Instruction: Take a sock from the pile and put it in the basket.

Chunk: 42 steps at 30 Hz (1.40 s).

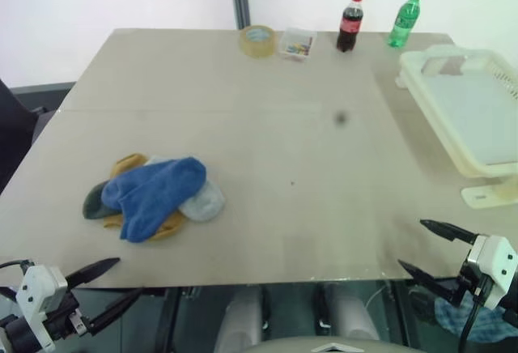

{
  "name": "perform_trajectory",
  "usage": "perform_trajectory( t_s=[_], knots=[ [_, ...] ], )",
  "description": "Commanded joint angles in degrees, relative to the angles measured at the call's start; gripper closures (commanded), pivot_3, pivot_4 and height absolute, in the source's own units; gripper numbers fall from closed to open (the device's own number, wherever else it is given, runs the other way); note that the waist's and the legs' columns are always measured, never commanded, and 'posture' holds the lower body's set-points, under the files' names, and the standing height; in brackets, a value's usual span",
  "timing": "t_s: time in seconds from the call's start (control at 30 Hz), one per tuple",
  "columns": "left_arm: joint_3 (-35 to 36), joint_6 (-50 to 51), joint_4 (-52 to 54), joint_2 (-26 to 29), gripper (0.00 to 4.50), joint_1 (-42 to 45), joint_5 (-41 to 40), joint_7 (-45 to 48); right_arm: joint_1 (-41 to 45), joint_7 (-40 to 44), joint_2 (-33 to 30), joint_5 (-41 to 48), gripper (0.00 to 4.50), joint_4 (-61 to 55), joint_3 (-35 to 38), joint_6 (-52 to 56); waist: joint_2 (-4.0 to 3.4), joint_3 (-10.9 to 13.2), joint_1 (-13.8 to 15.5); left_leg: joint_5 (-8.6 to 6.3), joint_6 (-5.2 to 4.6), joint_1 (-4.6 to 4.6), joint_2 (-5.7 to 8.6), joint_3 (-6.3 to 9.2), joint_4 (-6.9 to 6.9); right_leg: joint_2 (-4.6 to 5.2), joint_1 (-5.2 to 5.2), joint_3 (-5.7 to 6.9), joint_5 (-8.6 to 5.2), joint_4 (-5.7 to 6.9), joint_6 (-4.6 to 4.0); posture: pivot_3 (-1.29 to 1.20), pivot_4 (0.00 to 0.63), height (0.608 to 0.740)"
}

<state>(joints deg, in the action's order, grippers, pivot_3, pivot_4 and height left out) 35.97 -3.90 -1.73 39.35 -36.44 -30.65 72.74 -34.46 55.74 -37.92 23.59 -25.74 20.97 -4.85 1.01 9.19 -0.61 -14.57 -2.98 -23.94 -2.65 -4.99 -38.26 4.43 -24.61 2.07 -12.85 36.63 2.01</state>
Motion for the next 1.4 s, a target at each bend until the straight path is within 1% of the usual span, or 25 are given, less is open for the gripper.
perform_trajectory(
  t_s=[0.03,0.1,0.2,0.37,0.47,0.6,0.67,0.7,0.73,0.83,0.9,1.07,1.13,1.17,1.3,1.4],
  knots=[
    [1.4,0.7,2.8,0.0,0.03,-0.6,-1.0,-1.1,1.3,0.2,-1.0,1.7,0.00,-1.9,1.2,0.8,0.00,0.0,0.0,0.00,0.00,0.00,0.00,0.00,0.00,0.00,0.00,0.01,0.00,0.00,0.00,0.00,0.150,0.740],
    [0.2,1.9,5.6,-0.8,0.03,0.1,-1.8,-2.4,3.6,0.1,-1.4,2.1,0.00,-2.0,0.0,1.9,0.01,0.0,0.0,0.00,0.00,0.00,0.00,0.00,0.00,0.01,0.00,0.02,0.00,0.00,0.00,0.00,0.150,0.740],
    [-0.2,3.3,8.4,-1.2,0.03,0.4,-2.5,-3.4,5.4,0.0,-1.2,2.3,0.00,-2.2,-1.1,2.8,0.06,0.0,0.0,0.00,0.00,0.01,-0.01,-0.05,-0.02,0.34,0.01,0.46,0.01,0.02,0.00,0.00,0.150,0.740],
    [-0.5,5.5,12.7,-2.2,0.03,0.7,-3.6,-5.3,8.4,-0.9,-1.0,1.9,0.00,-2.5,-3.3,4.0,0.04,0.0,0.1,0.00,-0.01,-0.01,0.02,-0.05,0.00,0.29,0.01,0.56,-0.01,0.02,-0.05,0.00,0.150,0.740],
    [-2.5,7.3,17.3,-3.6,0.03,1.7,-4.3,-8.2,14.8,-4.8,0.7,-0.5,0.00,-3.7,-8.9,6.5,0.13,-0.1,-0.2,0.00,-0.01,0.01,0.02,-0.09,-0.04,0.26,0.02,0.75,-0.01,0.02,-0.03,0.00,0.150,0.740],
    [-5.9,10.9,24.3,-6.6,0.03,5.9,-3.2,-17.6,25.3,-9.7,3.8,-3.3,0.00,-5.5,-17.3,12.0,0.05,0.0,0.0,0.01,-0.01,0.10,-0.06,-0.13,-0.12,0.39,0.04,0.94,0.02,0.17,-0.04,0.00,0.150,0.740],
    [-7.6,13.2,26.1,-7.5,0.03,8.7,1.4,-25.0,29.5,-10.6,3.9,-6.2,0.00,-5.8,-20.7,13.5,0.05,0.0,0.3,0.01,-0.01,0.08,-0.06,-0.09,-0.12,0.35,0.03,1.03,0.01,0.19,-0.06,0.00,0.150,0.740],
    [-8.3,14.8,27.3,-7.7,0.03,9.7,3.0,-28.0,31.2,-11.1,3.8,-7.1,0.00,-6.1,-21.9,14.4,0.04,0.0,0.4,0.03,-0.03,0.07,-0.04,-0.06,-0.11,0.31,0.05,1.07,0.13,0.18,-0.28,0.00,0.150,0.740],
    [-9.2,17.4,28.6,-7.7,0.03,11.0,4.4,-31.4,33.2,-10.8,3.7,-6.7,0.00,-6.2,-23.1,15.7,0.05,0.0,0.5,0.16,-0.26,0.05,0.01,-0.07,-0.10,0.08,0.05,1.07,0.15,0.18,-0.30,0.00,0.150,0.740],
    [-11.5,22.6,30.9,-7.5,0.03,15.2,4.6,-36.7,37.4,-8.5,3.8,-4.3,0.00,-5.9,-25.0,17.4,0.11,-0.1,0.7,0.17,-0.29,-0.01,0.09,-0.09,-0.10,0.08,0.12,1.05,0.16,0.16,-0.31,0.00,0.150,0.740],
    [-12.3,24.5,31.9,-8.3,0.03,18.2,4.6,-39.9,38.8,-8.2,3.9,-4.1,0.00,-5.8,-25.4,17.4,0.11,0.0,1.2,0.18,-0.30,0.00,0.11,-0.09,-0.11,0.08,0.15,1.05,0.16,0.15,-0.30,0.00,0.150,0.740],
    [-18.1,28.8,31.6,-9.0,0.03,23.4,11.9,-48.0,40.3,-8.1,3.9,-5.4,0.00,-4.9,-26.4,16.3,0.11,-0.1,1.4,0.18,-0.30,0.15,0.13,-0.07,-0.15,0.06,0.28,1.08,0.16,0.18,-0.28,0.00,0.150,0.740],
    [-20.1,28.9,30.9,-9.9,0.56,25.0,13.7,-49.8,40.3,-8.2,4.0,-5.9,0.00,-4.0,-26.5,15.4,0.12,-0.1,1.4,0.18,-0.30,0.18,0.12,-0.05,-0.16,0.02,0.32,1.08,0.16,0.18,-0.28,0.00,0.150,0.740],
    [-21.1,29.4,30.8,-10.1,0.92,25.4,14.7,-50.5,40.2,-8.1,4.0,-6.2,0.00,-3.5,-26.6,14.8,0.13,-0.1,1.4,0.18,-0.30,0.18,0.12,-0.05,-0.16,0.02,0.33,1.08,0.17,0.19,-0.28,0.00,0.150,0.740],
    [-22.8,28.9,29.4,-11.0,2.77,27.2,17.1,-52.4,39.9,-8.6,4.6,-7.6,0.00,-2.1,-27.2,12.8,0.13,-0.1,1.3,0.18,-0.30,0.18,0.11,-0.07,-0.16,0.02,0.32,1.07,0.17,0.19,-0.28,0.00,0.150,0.740],
    [-22.2,28.2,27.8,-11.4,4.39,28.5,17.3,-52.5,40.2,-9.1,5.4,-8.8,0.00,-1.7,-28.2,12.0,0.13,-0.1,1.4,0.19,-0.30,0.18,0.10,-0.05,-0.17,-0.01,0.32,1.08,0.17,0.19,-0.28,0.00,0.150,0.740]
  ],
)
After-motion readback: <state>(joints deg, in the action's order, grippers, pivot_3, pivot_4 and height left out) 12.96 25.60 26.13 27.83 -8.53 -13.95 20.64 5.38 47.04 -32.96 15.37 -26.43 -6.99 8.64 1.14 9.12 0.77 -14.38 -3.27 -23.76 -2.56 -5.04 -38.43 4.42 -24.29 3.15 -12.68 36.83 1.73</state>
